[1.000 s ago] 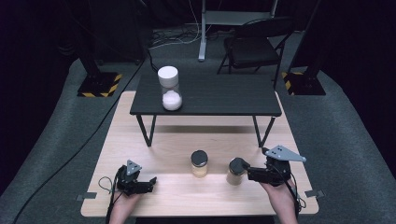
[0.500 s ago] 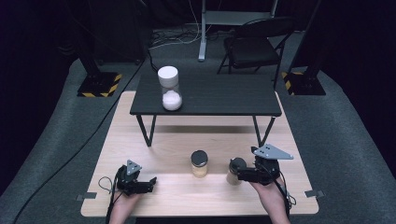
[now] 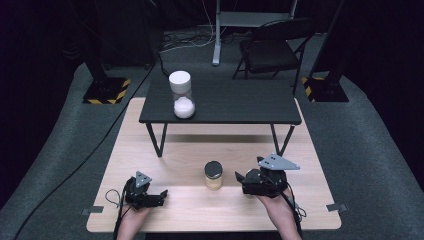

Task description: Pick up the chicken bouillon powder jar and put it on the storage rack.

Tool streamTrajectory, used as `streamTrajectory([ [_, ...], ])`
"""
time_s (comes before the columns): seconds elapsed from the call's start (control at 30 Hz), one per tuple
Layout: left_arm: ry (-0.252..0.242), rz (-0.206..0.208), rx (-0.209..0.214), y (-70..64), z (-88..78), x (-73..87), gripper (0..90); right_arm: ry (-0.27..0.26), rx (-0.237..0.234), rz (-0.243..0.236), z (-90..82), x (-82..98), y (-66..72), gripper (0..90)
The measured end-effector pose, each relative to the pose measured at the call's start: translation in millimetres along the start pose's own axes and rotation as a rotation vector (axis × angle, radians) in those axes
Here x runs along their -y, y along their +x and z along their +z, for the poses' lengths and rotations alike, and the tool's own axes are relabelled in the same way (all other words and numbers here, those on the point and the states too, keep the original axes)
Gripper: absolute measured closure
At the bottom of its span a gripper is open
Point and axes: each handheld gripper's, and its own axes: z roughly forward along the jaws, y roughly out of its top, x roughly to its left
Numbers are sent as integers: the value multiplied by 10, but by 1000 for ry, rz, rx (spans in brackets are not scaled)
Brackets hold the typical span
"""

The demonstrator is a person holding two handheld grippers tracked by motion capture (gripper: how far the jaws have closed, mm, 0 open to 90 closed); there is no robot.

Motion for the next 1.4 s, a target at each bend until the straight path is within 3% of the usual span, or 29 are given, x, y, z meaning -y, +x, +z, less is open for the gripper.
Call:
streamTrajectory([
  [1.0,1,0,0,-1,2,-1,32,36,-74,-19,398,59,355,100],
  [1.4,1,0,0,-1,2,-1,32,55,-69,-30,569,112,434,102],
])
